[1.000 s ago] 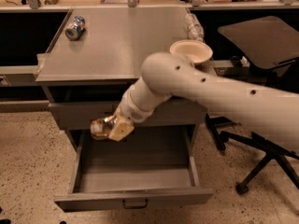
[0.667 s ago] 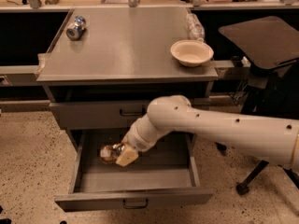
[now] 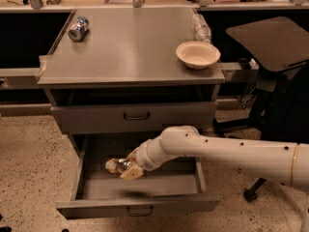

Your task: Place orange can into middle drawer

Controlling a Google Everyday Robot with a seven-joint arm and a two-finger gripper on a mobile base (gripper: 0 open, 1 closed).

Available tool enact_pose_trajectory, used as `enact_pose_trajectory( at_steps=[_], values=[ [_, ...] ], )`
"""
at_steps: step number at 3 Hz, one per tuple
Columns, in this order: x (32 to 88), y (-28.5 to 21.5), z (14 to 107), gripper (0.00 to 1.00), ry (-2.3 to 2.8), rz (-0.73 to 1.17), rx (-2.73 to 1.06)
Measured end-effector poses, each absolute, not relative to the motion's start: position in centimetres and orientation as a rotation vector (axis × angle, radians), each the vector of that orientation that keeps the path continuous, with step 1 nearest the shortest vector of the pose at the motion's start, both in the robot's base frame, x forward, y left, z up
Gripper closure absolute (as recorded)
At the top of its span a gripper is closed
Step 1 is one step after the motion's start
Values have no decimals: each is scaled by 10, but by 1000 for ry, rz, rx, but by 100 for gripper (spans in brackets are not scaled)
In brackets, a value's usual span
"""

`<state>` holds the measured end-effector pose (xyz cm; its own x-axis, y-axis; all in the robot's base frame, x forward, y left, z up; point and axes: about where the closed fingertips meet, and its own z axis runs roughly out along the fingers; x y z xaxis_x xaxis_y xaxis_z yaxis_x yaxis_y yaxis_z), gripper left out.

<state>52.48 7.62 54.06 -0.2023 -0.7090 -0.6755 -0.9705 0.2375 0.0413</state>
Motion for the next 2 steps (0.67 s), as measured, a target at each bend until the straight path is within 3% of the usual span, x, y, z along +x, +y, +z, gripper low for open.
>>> enact_pose_trajectory(
  at_steps=[2],
  values=[
    [565, 69, 511, 100, 1946, 636, -1437]
  ],
)
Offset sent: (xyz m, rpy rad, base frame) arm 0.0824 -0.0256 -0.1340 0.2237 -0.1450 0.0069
